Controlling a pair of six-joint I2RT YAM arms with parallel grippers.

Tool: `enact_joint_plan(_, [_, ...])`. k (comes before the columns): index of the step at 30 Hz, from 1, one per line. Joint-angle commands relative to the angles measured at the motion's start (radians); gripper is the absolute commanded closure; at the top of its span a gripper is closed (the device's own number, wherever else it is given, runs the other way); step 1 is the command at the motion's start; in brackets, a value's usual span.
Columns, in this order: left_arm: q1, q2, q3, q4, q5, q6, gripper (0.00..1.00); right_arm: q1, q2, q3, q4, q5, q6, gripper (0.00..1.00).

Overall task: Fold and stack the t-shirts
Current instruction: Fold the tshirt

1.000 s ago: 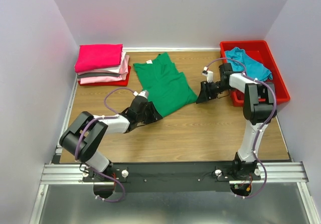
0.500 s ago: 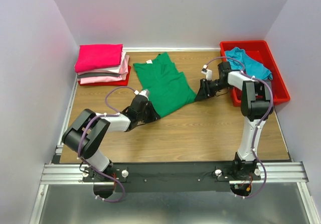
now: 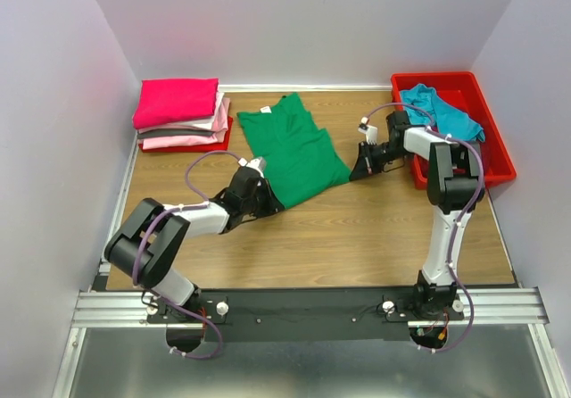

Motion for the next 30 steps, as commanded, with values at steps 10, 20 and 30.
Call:
enact_joint_plan(10, [0.006,-0.189,-0.093,-0.116,0.052,0.055,0.92,-0.026,-0.235,-0.217,-0.008,0.174,-0.081,1.0])
enact_joint_plan(20, [0.006,-0.283,-0.138,-0.165,0.08,0.063,0.92,-0.027,-0.345,-0.267,-0.066,0.201,-0.121,1.0])
enact_joint_plan(30, [-0.045,-0.476,-0.164,-0.292,0.215,0.044,0.5,-0.027,-0.584,-0.382,-0.376,0.238,-0.455,0.53])
